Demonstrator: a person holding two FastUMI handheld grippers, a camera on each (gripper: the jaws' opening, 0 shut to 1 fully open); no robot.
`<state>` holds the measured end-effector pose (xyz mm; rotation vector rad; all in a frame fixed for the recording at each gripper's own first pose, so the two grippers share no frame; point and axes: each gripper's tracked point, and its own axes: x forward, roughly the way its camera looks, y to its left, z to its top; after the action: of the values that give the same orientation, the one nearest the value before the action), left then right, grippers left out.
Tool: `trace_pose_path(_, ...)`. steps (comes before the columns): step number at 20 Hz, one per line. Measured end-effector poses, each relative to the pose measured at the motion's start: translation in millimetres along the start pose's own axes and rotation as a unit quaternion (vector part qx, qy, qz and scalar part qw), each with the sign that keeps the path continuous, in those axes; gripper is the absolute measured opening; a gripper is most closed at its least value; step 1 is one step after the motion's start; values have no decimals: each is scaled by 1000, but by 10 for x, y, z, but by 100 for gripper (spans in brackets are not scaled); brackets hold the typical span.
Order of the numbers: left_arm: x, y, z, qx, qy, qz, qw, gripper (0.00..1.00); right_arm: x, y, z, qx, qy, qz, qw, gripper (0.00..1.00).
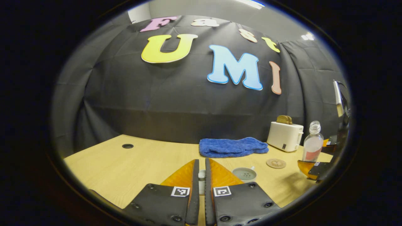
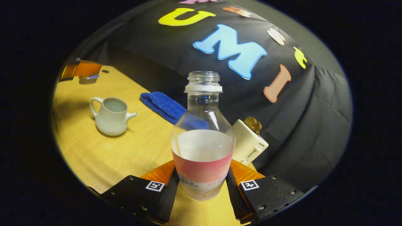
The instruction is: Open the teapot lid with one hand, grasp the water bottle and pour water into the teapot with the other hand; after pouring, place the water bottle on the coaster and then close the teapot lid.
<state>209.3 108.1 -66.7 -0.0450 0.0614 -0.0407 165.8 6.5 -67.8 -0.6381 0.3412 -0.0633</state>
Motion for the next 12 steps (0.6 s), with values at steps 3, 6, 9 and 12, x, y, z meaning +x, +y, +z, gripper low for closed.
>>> trace_pose_path(3, -3, 75, 11, 0, 1, 5, 1000, 14, 120, 68, 56, -55, 6, 9, 998, 73)
trace_pose_path(6, 4, 109, -1, -6, 3, 7, 1000, 14, 249, 39, 134, -131, 6, -6, 991, 73)
trace_pose_path(9, 15, 173, -3, -8, 5, 12, 1000, 14, 368, -8, 223, -202, 3, -22, 979, 73)
trace_pose_path(12, 19, 227, 13, -14, 4, 17, 1000, 14, 430, 50, 310, -267, -8, -20, 964, 73)
